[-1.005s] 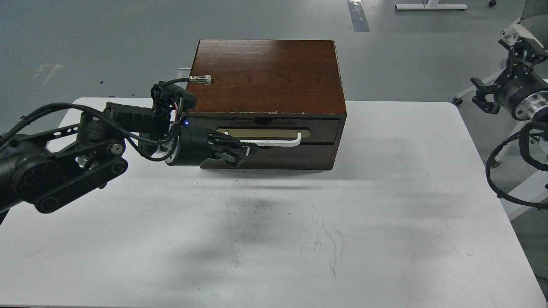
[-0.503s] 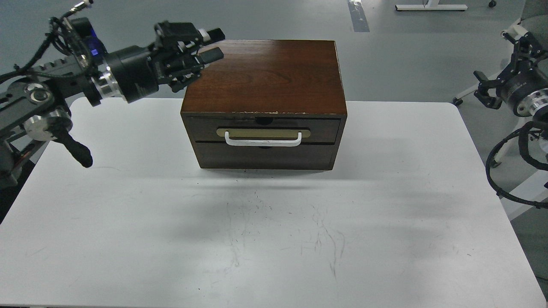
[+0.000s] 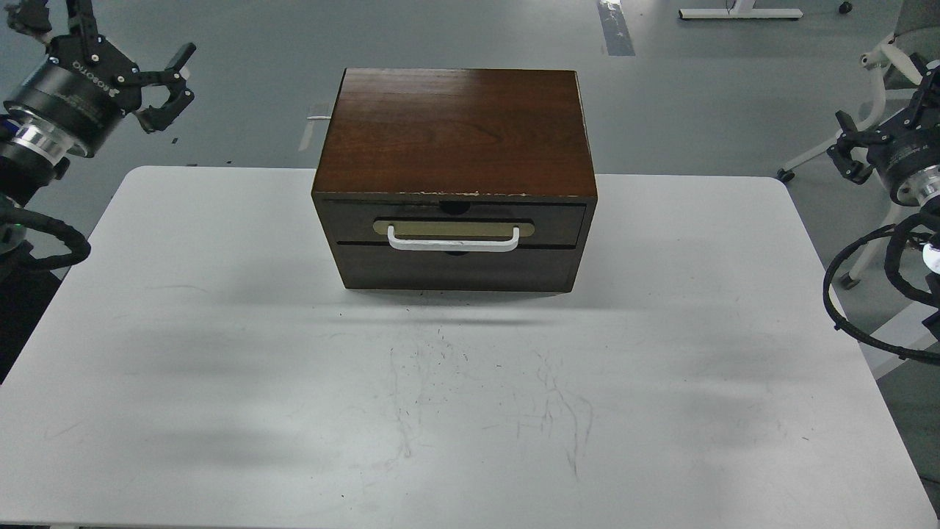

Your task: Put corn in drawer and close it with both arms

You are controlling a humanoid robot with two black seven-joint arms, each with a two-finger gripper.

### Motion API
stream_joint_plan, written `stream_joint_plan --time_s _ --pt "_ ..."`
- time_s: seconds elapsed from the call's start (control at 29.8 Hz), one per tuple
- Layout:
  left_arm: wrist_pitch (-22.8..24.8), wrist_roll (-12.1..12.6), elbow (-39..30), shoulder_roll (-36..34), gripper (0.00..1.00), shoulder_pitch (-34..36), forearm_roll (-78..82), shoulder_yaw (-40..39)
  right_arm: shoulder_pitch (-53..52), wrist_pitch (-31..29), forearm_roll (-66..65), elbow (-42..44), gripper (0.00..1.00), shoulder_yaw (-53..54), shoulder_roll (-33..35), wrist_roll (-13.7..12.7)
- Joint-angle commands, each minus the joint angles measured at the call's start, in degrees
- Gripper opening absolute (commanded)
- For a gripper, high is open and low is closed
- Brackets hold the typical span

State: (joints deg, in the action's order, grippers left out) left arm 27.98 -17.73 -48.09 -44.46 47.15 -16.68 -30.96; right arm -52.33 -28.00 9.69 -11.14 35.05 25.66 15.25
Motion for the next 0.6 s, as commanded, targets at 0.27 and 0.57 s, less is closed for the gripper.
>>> stream_joint_plan --time_s 0.27,0.57 --pt "0.0 0.1 21.4 10.8 0.98 -2.6 -1.4 -0.1 0.4 0.0 0.0 -0.4 1.0 -1.2 -1.9 0.4" --pt "0.0 0.0 21.3 12.0 0.98 -4.2 -1.2 -0.1 2.6 0.0 3.2 0.2 1.0 0.6 -5.0 -0.4"
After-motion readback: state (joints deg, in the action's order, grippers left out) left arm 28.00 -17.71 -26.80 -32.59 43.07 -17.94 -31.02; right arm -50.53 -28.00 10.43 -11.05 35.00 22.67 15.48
